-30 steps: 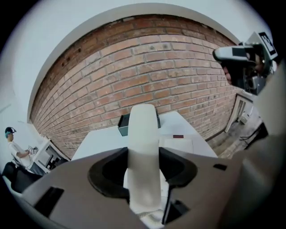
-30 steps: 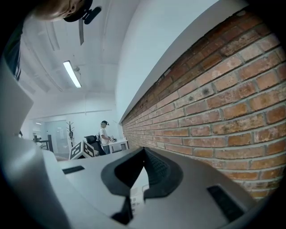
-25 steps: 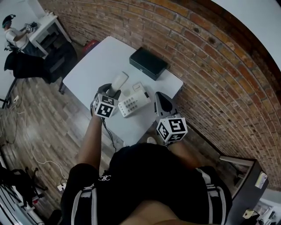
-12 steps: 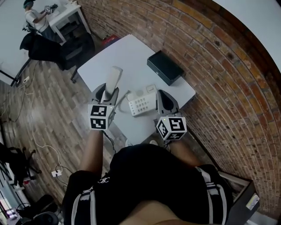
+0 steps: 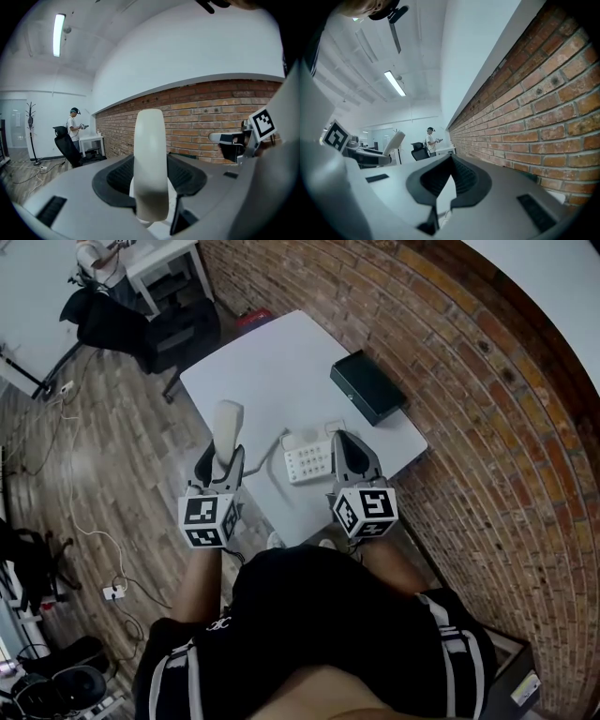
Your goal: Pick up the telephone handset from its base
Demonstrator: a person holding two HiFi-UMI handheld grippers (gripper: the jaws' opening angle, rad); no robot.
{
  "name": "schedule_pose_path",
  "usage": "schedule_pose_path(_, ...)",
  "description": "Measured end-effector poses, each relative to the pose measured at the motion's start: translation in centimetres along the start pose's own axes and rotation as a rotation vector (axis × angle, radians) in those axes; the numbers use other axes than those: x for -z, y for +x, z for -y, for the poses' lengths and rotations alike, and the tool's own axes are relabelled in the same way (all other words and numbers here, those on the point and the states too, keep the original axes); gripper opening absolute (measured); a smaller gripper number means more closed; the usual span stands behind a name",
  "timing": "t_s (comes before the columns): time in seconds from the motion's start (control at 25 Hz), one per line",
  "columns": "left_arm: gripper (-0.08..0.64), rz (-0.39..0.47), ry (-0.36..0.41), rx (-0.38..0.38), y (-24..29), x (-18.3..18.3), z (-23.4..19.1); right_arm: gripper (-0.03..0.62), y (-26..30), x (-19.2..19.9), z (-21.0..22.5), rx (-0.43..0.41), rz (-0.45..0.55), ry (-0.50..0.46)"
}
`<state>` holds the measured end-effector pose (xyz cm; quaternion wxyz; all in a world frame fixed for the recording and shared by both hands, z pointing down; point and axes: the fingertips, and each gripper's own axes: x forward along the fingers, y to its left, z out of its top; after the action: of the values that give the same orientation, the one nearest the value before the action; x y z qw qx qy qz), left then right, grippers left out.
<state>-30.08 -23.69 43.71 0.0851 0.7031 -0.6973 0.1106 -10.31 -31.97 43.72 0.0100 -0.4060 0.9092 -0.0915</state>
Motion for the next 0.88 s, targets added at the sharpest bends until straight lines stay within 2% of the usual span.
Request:
schedule_pose_path(0.32,0.21,0.008,-0.016,0.032,0.1,0.1,0.8,-0.003,0.1,0.2,-0.8,-0.027,-0.008,0.0)
schedule_pose_path(0.88,0.21,0.024,-0.005,0.078,0.9,-0.2,1.6,-0.003,0.3,0.4,-0.3,-0.026,-0.006,0.005)
